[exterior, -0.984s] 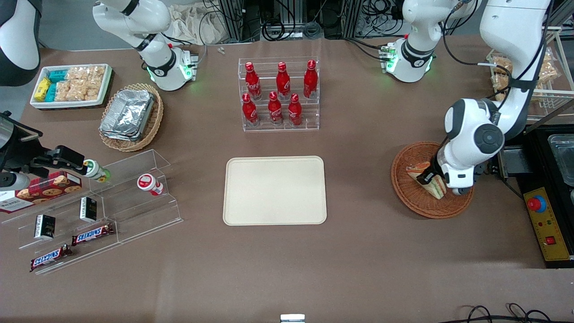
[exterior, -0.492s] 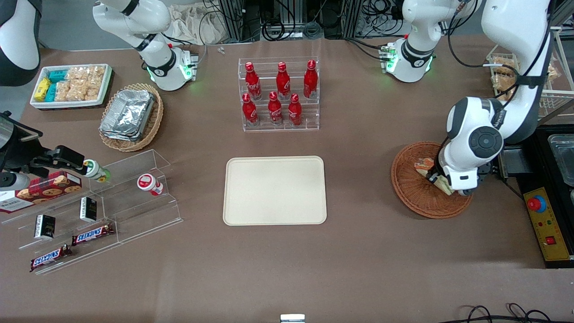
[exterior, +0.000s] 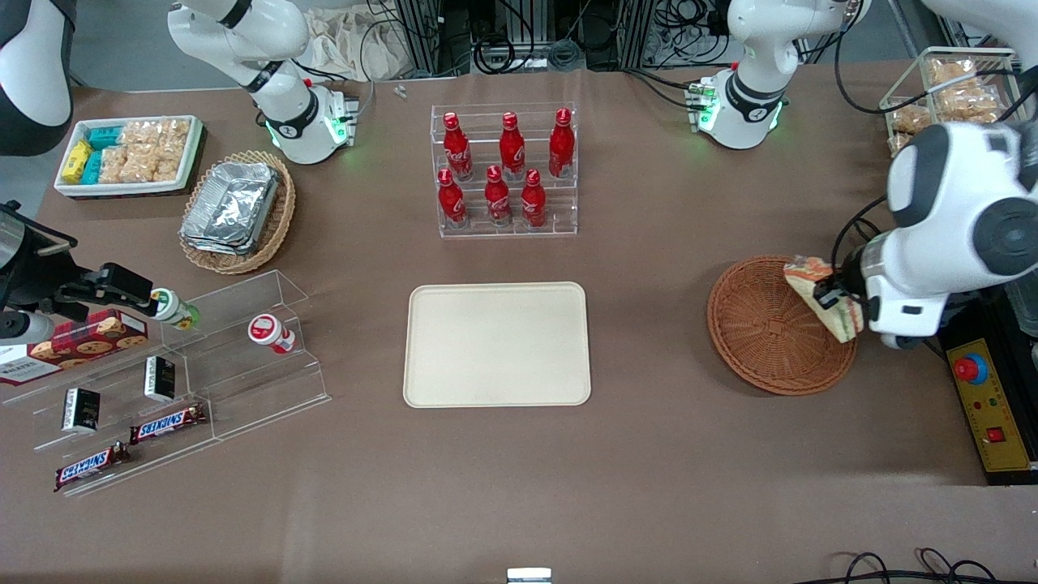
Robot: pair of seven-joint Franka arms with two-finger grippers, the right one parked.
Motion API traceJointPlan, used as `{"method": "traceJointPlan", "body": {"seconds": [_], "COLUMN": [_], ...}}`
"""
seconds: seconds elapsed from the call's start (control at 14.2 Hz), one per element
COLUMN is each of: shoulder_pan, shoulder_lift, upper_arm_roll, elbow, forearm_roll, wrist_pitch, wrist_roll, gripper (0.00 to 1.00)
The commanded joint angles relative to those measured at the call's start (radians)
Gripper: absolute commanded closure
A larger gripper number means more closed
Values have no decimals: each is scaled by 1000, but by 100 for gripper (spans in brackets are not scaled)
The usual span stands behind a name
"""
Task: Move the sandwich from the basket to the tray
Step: 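Lift the sandwich out of the basket with the left gripper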
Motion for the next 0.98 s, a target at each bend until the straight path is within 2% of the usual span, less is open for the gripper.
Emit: {"method": "traceJointPlan", "body": {"seconds": [0.0,0.14,0.21,0.28,0.49,0.7,0.91], "shoulder_pan": [10,-4,-4,-4,-34,-148,-234], "shoulder_lift": [18,16,21,30,74,126,149], "upper_arm_roll": [-4,-14,-49,-98,-188,-197,-197], "elbow": [94,102,105,106,140,188,185], "forearm_roll": [-43,-43,-43,-41,-41,-34,-35], "wrist_pitch": [-86,-89,-87,-78,-63,-41,63], "wrist_roll": [114,168,160,150,105,73,72], "gripper": [100,100,95,86,88,92,95]}}
